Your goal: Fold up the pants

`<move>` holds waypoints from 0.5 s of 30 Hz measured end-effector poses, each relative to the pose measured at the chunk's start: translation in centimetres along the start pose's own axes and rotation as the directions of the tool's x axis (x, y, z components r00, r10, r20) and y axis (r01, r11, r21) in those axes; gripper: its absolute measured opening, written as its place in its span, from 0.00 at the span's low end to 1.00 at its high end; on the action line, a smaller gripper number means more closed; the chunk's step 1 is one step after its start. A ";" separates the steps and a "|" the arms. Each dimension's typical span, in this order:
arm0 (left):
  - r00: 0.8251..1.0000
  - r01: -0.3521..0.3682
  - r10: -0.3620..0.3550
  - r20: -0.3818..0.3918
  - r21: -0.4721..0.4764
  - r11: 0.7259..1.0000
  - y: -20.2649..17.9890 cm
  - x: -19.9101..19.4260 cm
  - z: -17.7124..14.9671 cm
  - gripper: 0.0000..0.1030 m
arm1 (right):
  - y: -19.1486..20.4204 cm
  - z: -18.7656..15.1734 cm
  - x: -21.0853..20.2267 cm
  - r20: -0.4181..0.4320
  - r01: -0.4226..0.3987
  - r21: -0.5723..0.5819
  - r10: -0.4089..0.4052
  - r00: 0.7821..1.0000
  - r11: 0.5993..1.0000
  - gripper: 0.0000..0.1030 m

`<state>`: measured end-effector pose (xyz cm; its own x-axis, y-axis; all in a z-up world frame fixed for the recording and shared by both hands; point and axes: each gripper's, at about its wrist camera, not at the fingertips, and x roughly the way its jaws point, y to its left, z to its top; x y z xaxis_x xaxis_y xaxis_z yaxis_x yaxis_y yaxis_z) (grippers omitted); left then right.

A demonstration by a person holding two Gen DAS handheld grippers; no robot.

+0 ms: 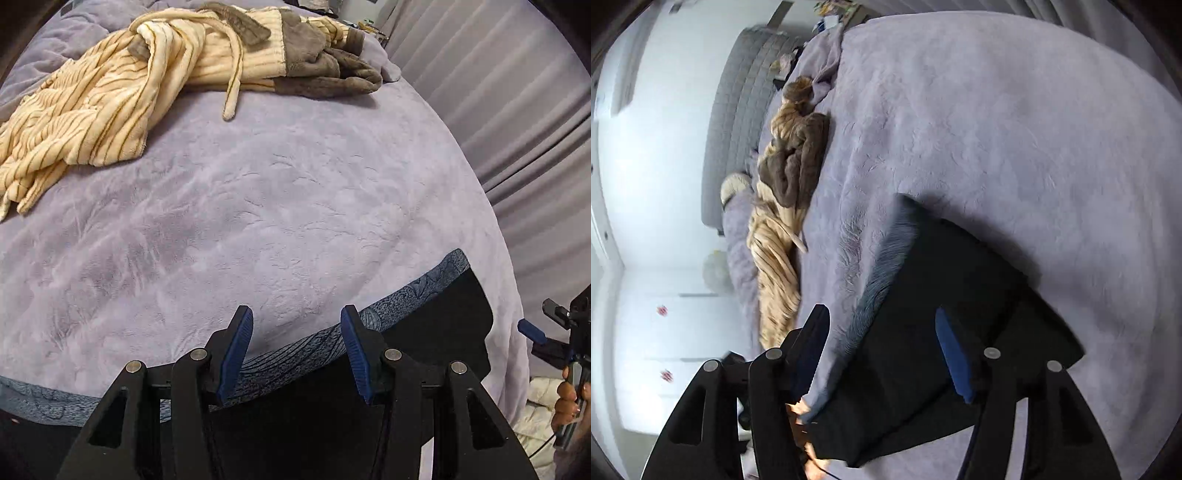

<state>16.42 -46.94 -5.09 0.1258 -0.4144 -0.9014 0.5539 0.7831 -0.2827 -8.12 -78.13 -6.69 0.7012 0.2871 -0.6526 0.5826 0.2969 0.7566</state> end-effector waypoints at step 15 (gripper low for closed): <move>0.944 -0.264 0.226 -0.240 -0.140 0.954 14.7 -3.2 -17.2 0.49 | -1.9 -16.0 13.1 -0.342 -0.050 0.008 0.050 0.938 0.999 0.41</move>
<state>10.06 -26.10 -11.98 0.0468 -0.1034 -0.9935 0.3799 0.9217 -0.0780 -6.61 -60.37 -17.28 0.5463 0.5961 -0.5884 0.5498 0.2747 0.7888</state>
